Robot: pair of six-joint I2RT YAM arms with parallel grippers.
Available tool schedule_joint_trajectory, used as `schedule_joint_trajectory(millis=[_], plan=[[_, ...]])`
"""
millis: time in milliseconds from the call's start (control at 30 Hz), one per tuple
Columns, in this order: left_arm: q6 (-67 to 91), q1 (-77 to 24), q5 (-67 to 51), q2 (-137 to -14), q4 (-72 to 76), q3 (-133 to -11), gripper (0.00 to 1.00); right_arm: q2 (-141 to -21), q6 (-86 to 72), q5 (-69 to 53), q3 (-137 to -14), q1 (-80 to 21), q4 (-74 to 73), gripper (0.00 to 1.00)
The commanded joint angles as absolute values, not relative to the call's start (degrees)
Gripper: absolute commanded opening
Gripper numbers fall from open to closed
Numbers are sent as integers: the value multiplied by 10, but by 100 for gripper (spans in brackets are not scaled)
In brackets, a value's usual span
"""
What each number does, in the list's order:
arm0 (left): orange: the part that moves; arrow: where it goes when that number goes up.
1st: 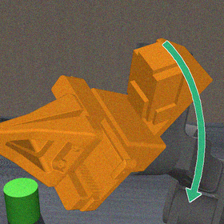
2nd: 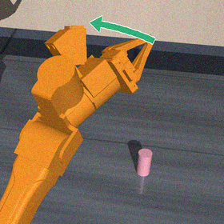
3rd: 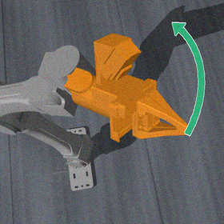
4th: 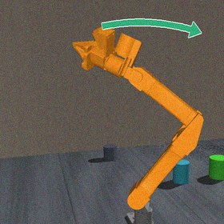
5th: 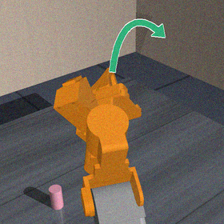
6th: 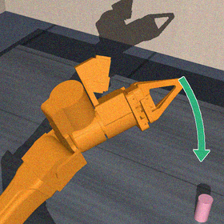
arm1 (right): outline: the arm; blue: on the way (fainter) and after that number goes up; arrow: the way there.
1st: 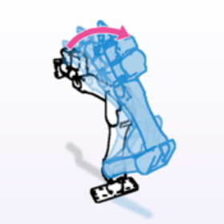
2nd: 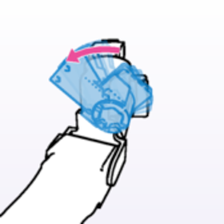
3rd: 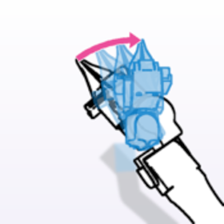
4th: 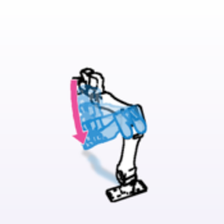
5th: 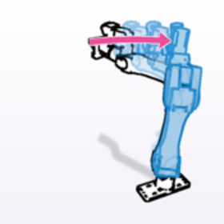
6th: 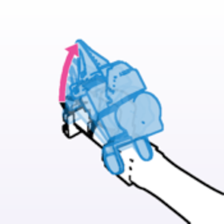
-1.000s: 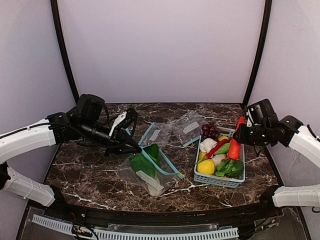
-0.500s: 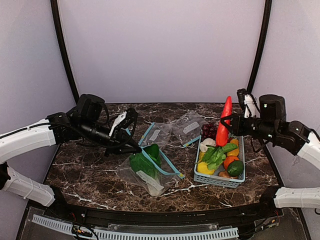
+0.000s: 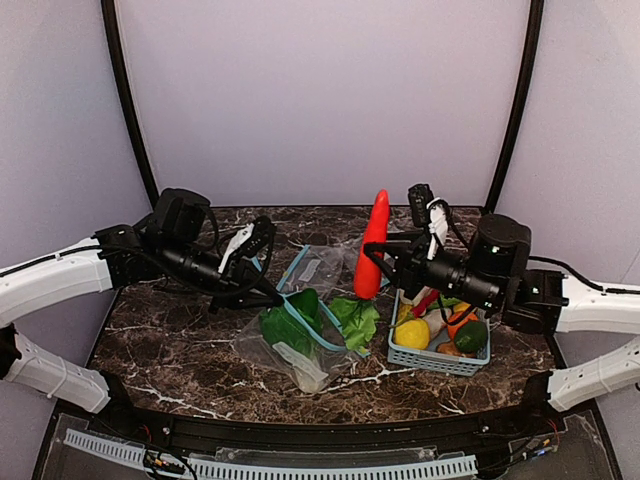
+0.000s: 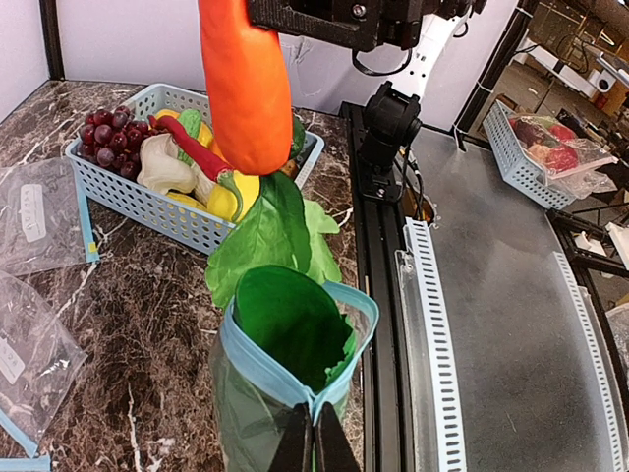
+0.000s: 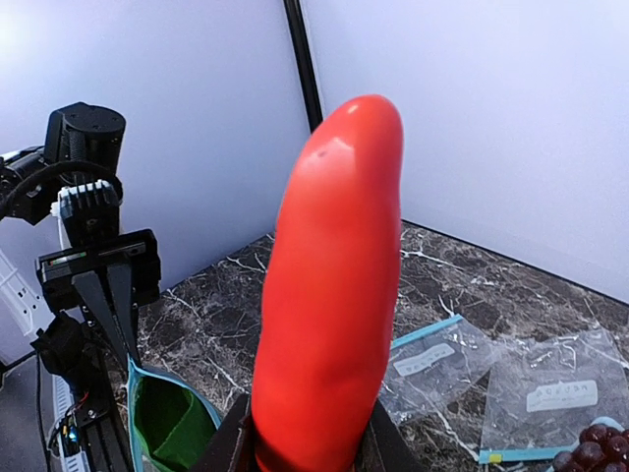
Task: Place the food in the zip-top bag and seal the zipper
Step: Place the fake vegetable in the zipper food storage bag.
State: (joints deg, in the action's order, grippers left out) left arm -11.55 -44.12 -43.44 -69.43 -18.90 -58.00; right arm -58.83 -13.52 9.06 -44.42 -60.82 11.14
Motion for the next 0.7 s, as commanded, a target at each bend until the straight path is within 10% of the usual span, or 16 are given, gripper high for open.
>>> schedule_joint_trajectory(millis=[0, 667], plan=[[-115, -438, -451, -695, -178, -575, 1, -619, -90, 92, -448, -633, 236, 7], [-113, -438, -455, -702, -175, -576, 1, -652, -139, 52, -382, -682, 313, 6]])
